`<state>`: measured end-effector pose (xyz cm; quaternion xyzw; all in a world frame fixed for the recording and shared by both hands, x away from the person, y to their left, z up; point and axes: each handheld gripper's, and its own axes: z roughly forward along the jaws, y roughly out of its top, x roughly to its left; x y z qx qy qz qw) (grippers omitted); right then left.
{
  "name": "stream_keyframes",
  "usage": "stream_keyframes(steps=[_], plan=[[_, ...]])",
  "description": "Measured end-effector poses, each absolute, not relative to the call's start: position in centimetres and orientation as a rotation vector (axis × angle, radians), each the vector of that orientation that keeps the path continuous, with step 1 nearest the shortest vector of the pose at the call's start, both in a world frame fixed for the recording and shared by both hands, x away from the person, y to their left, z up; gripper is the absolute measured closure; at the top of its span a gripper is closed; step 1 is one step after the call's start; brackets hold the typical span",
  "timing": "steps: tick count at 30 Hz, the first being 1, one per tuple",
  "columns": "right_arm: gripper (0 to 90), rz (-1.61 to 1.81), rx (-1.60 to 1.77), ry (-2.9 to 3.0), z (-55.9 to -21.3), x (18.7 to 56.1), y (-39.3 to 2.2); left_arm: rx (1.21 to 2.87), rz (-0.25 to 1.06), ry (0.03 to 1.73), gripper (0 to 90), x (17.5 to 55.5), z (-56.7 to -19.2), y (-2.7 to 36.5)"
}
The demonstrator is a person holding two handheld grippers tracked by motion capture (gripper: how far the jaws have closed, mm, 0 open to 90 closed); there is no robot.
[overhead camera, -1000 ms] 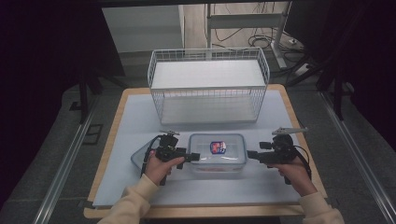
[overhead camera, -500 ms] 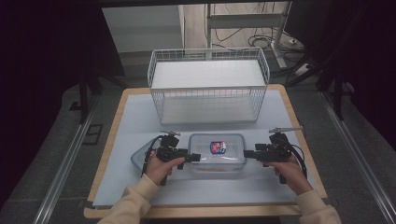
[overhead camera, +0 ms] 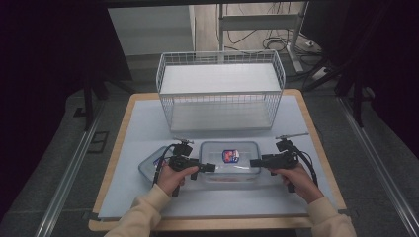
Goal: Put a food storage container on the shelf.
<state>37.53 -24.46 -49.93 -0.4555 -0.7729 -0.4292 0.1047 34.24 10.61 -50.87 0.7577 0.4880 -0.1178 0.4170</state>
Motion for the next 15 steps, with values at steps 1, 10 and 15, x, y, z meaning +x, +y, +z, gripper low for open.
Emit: stream_keyframes(steps=[1,10,15], plan=[[10.6,-1.265,-1.343,-2.278,-49.93,37.53,-24.46,1.902,-0.296,1.225,12.9,34.24,-50.87,10.61],[14.7,-1.24,-1.306,-2.219,-50.67,37.74,-24.03,1.905,-0.306,1.233,11.4,34.4,-50.94,10.41],[17.7,-1.236,-1.309,-2.21,-50.55,37.68,-24.13,1.898,-0.303,1.24,14.4,34.33,-50.8,10.52]])
